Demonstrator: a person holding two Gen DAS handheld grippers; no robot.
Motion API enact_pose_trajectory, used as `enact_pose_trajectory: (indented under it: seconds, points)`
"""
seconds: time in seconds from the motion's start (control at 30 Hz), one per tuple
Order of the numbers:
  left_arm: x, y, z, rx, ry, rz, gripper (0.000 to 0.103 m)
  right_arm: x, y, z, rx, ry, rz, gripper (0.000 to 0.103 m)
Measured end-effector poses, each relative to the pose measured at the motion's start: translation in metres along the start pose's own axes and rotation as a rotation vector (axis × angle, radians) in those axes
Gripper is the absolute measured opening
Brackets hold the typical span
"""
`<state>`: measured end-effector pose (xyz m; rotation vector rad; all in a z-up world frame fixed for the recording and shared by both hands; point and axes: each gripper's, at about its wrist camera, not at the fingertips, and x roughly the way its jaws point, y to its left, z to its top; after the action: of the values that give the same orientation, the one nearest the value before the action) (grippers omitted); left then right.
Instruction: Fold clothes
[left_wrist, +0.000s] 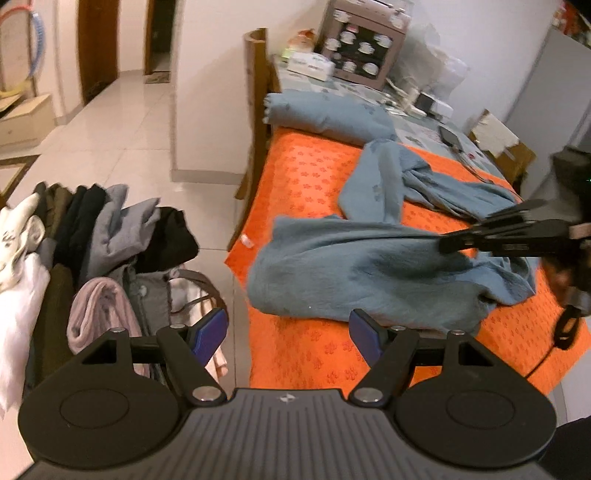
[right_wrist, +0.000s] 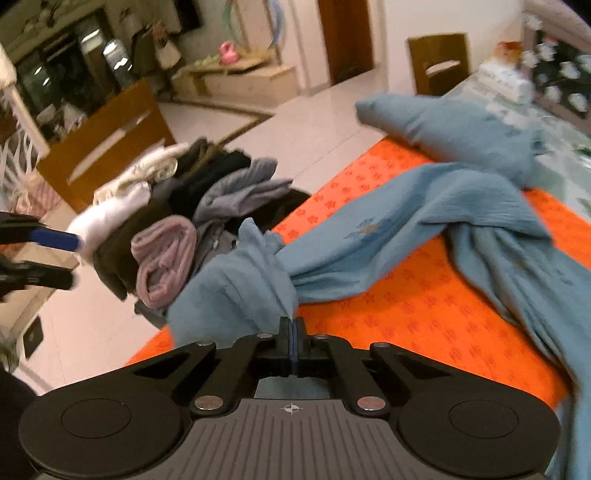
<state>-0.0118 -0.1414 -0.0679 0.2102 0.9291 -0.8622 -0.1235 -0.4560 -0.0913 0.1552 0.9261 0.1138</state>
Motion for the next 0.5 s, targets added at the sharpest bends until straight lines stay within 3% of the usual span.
enact_pose_trajectory:
  seconds: [0.23,0.5]
  points:
    - [0.014,-0.013,0.006,0.122,0.023,-0.119,0.079,-0.080,0.009,-0.053,0.132,-0.027,-0.208,0.003]
    - [0.025,-0.031,0.010,0.225,0.039,-0.199,0.079,-0.128,-0.003,-0.136,0.405,-0.005,-0.501,0.003]
